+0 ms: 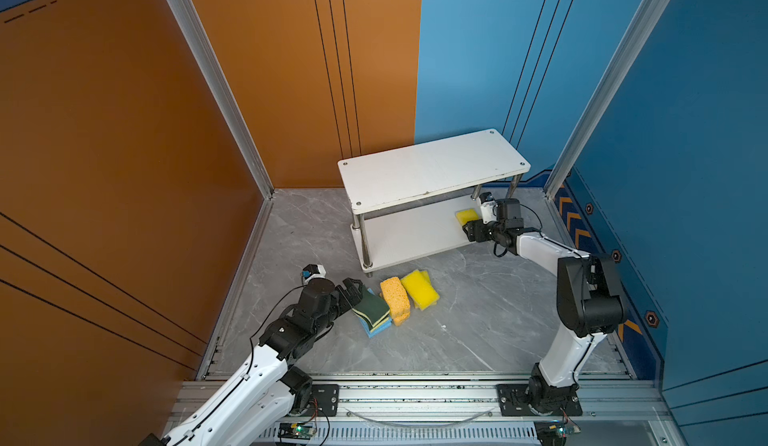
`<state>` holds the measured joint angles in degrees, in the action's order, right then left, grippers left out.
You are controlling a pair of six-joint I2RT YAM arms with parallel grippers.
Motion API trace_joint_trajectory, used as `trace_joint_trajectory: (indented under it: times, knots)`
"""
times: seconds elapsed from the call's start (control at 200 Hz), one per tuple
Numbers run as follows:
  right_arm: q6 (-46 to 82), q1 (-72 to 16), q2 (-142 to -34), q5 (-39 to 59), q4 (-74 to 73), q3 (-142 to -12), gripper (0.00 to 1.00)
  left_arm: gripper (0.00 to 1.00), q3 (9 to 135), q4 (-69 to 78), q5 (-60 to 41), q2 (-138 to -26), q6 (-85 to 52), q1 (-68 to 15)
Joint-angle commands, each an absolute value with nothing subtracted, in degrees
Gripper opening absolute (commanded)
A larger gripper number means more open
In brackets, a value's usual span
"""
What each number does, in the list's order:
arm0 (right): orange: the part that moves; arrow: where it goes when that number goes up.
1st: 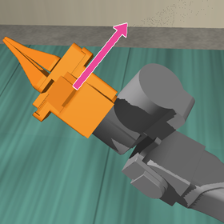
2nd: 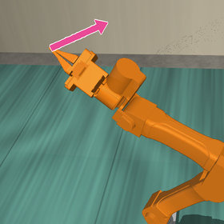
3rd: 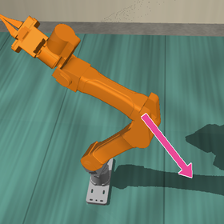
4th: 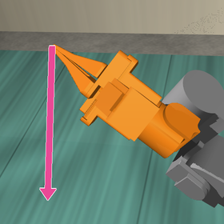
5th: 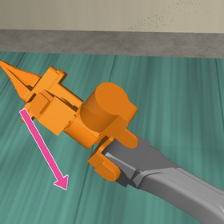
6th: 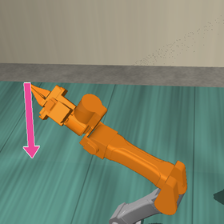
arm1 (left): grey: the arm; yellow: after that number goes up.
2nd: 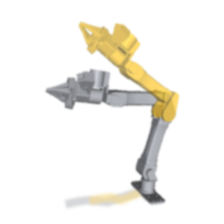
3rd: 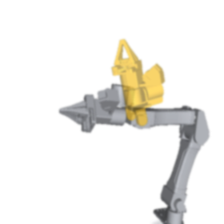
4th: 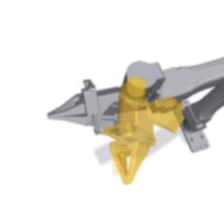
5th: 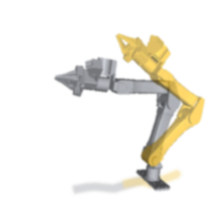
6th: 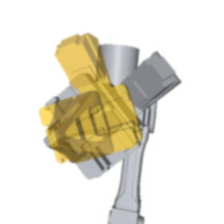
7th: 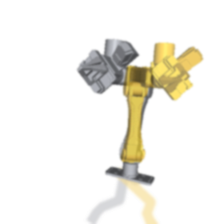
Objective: Place and organize the cleaning sponges onto the shelf
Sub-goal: 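Lower the yellow sponge onto the lower shelf tier and open the right gripper, then withdraw the right gripper from the shelf back toward the remaining yellow sponge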
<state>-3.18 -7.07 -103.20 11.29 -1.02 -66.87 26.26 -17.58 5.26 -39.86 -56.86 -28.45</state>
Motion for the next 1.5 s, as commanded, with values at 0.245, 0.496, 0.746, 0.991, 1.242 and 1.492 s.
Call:
trace_joint_trajectory:
  times: [0.245, 0.496, 0.746, 0.991, 1.242, 1.492]
  knots:
    - [-3.2, -7.5, -94.1, 12.1, 7.2, -65.1, 0.93, 0.98, 25.9, -18.3, 4.1, -39.7, -56.6, -27.8]
    - [-0.4, -9.7, -85.6, 13.8, 10.9, -60.6, 1.00, 0.97, 26.5, -17.7, 4.3, -40.2, -56.0, -27.6]
    - [5.0, -16.6, -77.8, 14.5, 10.7, -53.5, 1.00, 0.98, 27.8, -18.0, 3.7, -40.4, -55.3, -27.4]
    - [6.9, -26.2, -74.2, 15.8, 11.7, -47.5, 1.00, 0.98, 29.8, -20.9, 5.5, -38.8, -54.2, -27.3]
    - [8.7, -31.4, -70.5, 15.7, 11.0, -42.7, 1.00, 0.97, 30.2, -21.1, 4.0, -39.3, -55.0, -27.5]
    - [8.3, -38.6, -68.3, 4.3, 8.7, -39.2, 1.00, 0.98, 29.4, -21.1, 4.5, -39.6, -55.1, -28.1]
